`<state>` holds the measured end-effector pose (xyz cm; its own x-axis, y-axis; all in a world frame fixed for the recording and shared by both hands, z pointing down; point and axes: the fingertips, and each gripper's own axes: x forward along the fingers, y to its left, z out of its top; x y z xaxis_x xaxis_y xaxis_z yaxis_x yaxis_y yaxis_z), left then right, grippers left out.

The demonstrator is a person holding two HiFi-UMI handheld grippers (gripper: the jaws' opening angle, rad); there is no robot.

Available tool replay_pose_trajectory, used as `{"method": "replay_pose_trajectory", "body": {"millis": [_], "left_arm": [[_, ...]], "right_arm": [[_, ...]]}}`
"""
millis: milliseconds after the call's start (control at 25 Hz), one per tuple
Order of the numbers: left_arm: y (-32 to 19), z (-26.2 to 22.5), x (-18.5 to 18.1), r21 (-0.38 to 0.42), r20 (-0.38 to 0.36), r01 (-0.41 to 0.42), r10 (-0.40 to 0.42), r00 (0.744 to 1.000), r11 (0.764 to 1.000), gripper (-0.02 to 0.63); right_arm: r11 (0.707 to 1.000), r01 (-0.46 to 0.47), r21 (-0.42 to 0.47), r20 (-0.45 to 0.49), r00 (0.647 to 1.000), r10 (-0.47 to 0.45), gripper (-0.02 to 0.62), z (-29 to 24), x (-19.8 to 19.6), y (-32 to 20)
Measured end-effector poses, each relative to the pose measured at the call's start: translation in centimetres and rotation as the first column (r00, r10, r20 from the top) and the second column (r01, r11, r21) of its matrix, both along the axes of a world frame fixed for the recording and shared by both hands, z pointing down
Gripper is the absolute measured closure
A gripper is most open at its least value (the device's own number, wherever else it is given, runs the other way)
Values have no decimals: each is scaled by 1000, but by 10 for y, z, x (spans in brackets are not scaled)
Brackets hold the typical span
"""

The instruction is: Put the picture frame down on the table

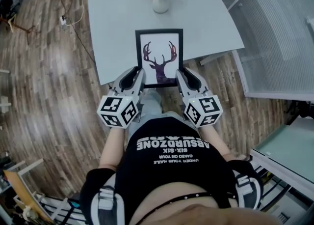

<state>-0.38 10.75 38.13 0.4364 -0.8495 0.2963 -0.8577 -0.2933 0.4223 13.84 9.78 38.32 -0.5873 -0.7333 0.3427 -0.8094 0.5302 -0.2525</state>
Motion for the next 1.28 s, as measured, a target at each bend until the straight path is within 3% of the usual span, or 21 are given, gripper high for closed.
{"method": "replay_pose_trajectory", "body": {"millis": [360, 640, 1280], "left_arm": [[-120, -15, -40, 31, -4, -9, 9, 1000, 999, 514], [-130, -13, -45, 45, -6, -17, 17, 1000, 999, 514], [-215, 16, -80, -12, -15, -25, 25, 1000, 1000, 514]], "right_arm": [[1000, -4, 16, 0, 1000, 4, 497, -14, -40, -116], [1000, -14, 24, -1, 1000, 14, 497, -9, -44, -126], [1000, -22, -20, -28, 999, 22, 497, 15, -80, -213]]}}
